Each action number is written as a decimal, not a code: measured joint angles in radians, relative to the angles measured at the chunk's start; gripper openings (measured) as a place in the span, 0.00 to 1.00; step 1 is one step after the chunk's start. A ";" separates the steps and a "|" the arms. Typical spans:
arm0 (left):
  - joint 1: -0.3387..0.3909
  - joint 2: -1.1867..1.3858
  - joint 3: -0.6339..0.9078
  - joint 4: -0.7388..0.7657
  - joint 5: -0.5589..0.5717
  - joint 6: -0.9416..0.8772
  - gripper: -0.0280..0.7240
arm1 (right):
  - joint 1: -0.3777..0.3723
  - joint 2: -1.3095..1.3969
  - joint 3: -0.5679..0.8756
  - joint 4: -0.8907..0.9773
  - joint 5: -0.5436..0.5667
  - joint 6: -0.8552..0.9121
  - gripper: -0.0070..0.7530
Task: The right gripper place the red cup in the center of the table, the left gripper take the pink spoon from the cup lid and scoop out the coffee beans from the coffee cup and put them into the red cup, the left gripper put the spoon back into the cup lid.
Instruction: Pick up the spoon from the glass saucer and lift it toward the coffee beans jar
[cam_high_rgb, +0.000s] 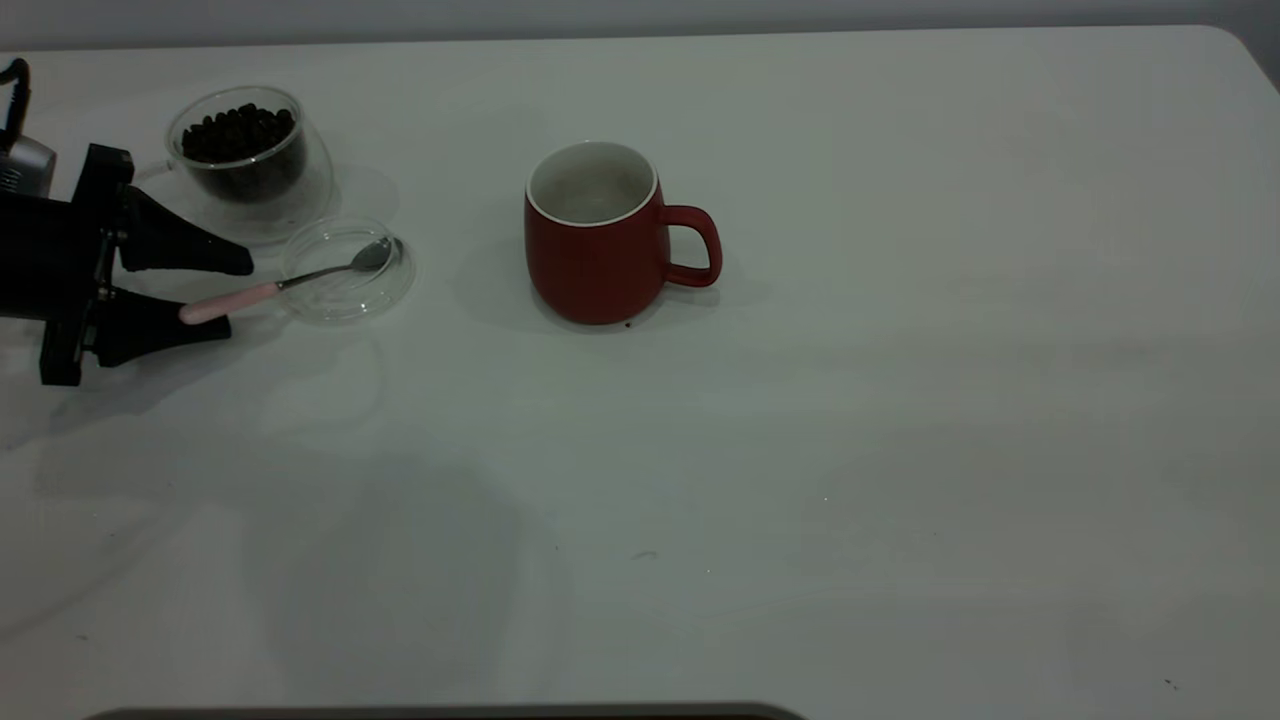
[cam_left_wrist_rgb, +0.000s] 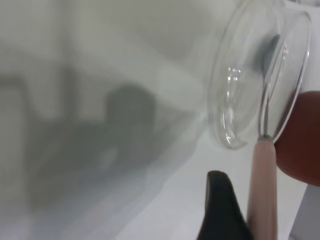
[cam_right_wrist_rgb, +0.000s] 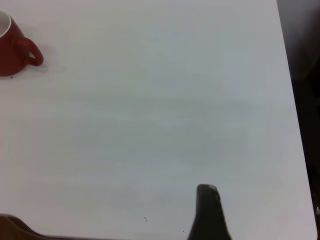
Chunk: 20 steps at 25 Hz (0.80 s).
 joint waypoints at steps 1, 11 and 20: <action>-0.002 0.000 0.002 0.000 0.002 -0.002 0.75 | 0.000 0.000 0.000 0.000 0.000 0.000 0.78; -0.020 0.000 0.002 0.000 0.011 -0.013 0.75 | 0.000 0.000 0.000 0.000 0.001 0.000 0.78; -0.020 0.000 0.002 -0.055 -0.009 0.031 0.75 | 0.000 0.000 0.000 0.000 0.001 0.000 0.78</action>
